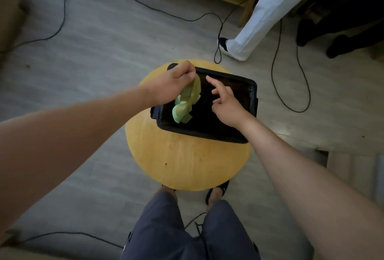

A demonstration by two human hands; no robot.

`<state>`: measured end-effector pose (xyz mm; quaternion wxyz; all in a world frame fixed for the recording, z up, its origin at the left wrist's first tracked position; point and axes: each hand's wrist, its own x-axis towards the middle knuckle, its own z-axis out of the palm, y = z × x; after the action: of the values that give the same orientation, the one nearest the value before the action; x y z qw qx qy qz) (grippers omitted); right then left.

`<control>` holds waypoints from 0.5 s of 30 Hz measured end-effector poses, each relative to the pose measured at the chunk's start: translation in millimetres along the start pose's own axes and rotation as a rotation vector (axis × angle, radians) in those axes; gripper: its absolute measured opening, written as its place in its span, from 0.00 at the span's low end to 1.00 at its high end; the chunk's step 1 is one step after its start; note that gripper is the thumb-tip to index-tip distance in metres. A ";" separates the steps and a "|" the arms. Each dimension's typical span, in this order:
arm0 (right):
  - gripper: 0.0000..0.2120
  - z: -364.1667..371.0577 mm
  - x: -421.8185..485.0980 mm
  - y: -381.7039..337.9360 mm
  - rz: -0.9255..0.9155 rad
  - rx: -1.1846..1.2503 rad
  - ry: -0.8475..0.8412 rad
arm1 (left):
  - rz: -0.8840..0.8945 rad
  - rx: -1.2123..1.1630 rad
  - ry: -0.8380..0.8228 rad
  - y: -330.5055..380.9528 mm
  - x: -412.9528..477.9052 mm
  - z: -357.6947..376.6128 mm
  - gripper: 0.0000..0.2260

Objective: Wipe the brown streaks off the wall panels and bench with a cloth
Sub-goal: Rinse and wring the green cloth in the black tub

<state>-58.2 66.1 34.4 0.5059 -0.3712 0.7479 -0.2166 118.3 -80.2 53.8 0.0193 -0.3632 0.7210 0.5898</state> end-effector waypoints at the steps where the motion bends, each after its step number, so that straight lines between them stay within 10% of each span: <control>1: 0.39 6.1 5.5 -1.9 -0.009 -0.017 -0.030 | 0.028 -0.025 -0.030 0.9 2.1 -2.0 0.12; 8: 0.09 34.9 44.5 16.8 0.056 -0.168 -0.036 | 0.072 -0.243 -0.152 1.3 29.7 -9.3 0.07; 15: 0.12 12.1 58.0 55.4 0.301 0.062 0.211 | -0.143 0.045 0.033 -38.7 73.8 6.9 0.07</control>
<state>-78.0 56.7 -43.7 0.4625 -0.2147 0.8368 -0.1993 82.4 -112.9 -14.4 0.0574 -0.4229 0.7065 0.5646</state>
